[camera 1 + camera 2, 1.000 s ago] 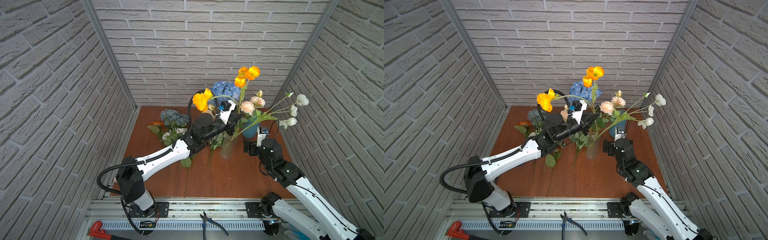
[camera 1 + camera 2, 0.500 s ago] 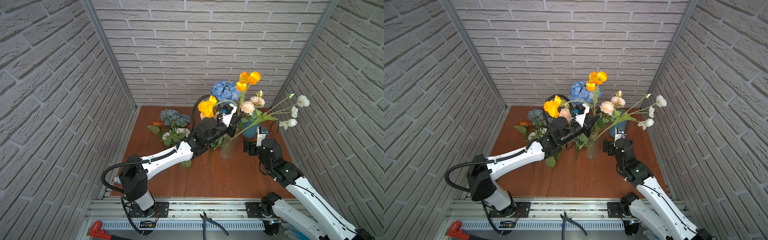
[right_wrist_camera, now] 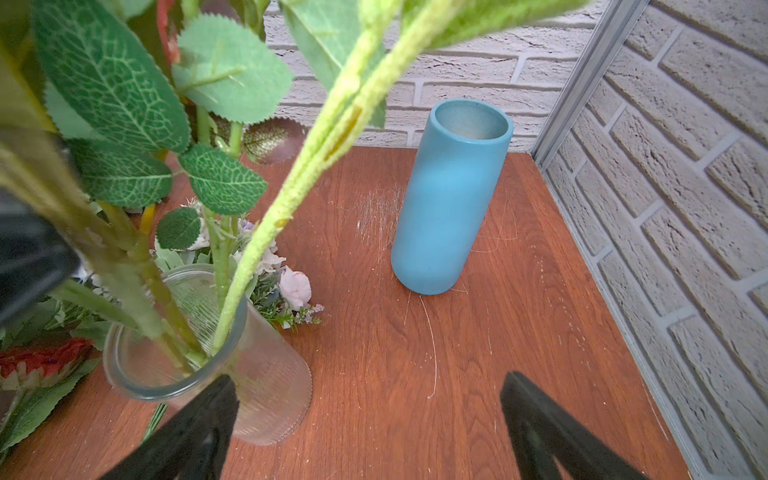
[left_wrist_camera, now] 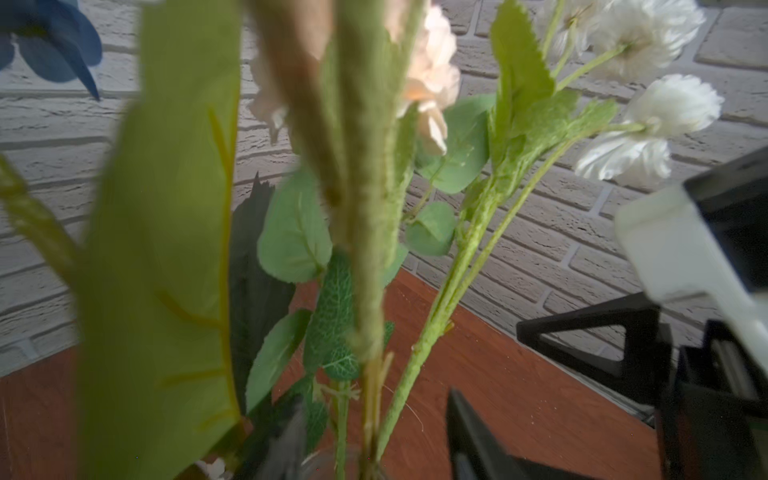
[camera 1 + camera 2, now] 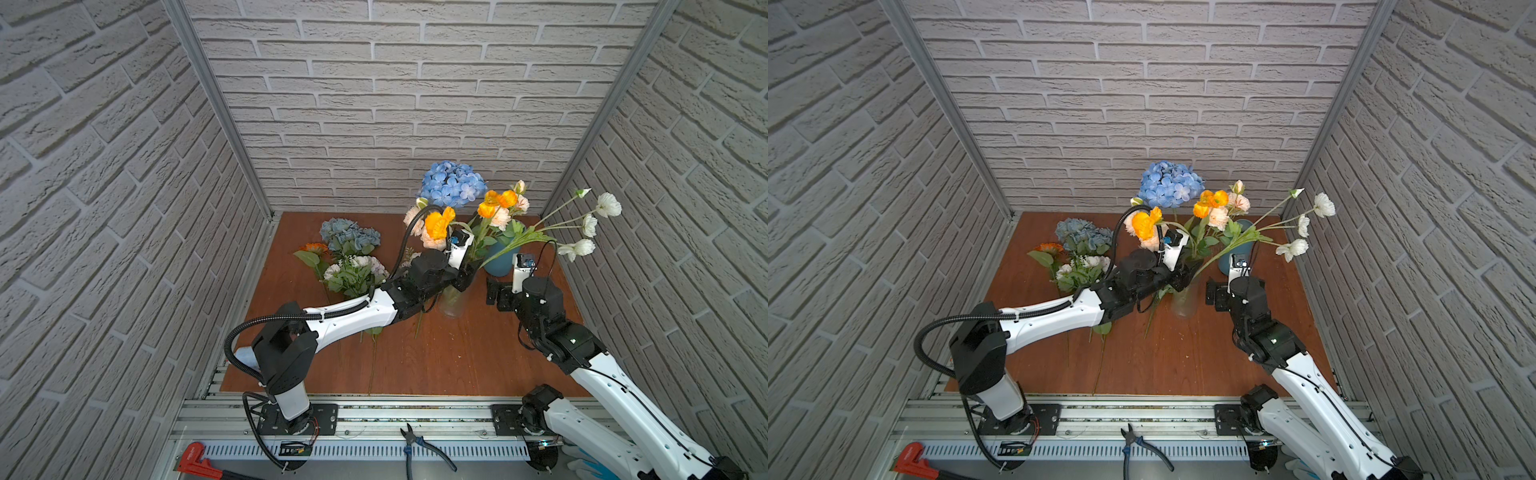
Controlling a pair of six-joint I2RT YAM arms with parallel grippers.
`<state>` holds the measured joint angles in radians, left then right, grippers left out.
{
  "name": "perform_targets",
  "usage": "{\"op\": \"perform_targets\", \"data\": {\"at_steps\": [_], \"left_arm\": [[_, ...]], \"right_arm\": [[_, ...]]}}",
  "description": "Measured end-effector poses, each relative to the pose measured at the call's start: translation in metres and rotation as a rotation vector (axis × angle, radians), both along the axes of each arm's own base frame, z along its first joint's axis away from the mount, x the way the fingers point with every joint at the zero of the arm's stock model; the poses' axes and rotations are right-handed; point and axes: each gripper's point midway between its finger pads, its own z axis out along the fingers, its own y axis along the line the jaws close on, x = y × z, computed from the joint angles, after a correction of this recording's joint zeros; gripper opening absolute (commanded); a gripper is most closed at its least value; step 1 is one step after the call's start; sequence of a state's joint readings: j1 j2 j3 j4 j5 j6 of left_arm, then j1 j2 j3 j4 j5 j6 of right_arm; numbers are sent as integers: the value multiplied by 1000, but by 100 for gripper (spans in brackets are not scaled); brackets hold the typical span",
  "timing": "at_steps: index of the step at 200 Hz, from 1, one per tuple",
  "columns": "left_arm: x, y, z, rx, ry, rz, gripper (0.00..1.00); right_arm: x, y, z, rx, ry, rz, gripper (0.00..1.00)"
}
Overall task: Arrange the flowers into the vase
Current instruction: 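Lower the poppy stems into the glass vase with the left gripper, then open the left gripper and draw it back while the right gripper withdraws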
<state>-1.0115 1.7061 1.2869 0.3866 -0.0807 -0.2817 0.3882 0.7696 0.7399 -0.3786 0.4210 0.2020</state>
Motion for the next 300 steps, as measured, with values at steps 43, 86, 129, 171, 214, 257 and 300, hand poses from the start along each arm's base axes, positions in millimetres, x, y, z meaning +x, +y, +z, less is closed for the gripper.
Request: {"op": "perform_targets", "data": {"at_steps": [43,86,129,171,214,257,300], "left_arm": [[-3,-1,-4,2,24,0,98],[-15,2,-1,2,69,-22,98],[-37,14,12,-15,102,-59,98],[-57,24,16,-7,141,-107,98],[-82,47,10,46,180,-164,98],[-103,82,16,69,175,-170,98],[-95,127,-3,93,196,-57,98]], "right_arm": [[0,0,1,2,-2,1,100],[-2,4,3,13,3,26,99],[-8,5,15,79,-29,25,99],[-21,13,48,162,-82,81,99],[-31,33,68,237,-57,192,99],[-34,56,44,303,74,275,95],[-39,79,32,392,168,344,87]]}}
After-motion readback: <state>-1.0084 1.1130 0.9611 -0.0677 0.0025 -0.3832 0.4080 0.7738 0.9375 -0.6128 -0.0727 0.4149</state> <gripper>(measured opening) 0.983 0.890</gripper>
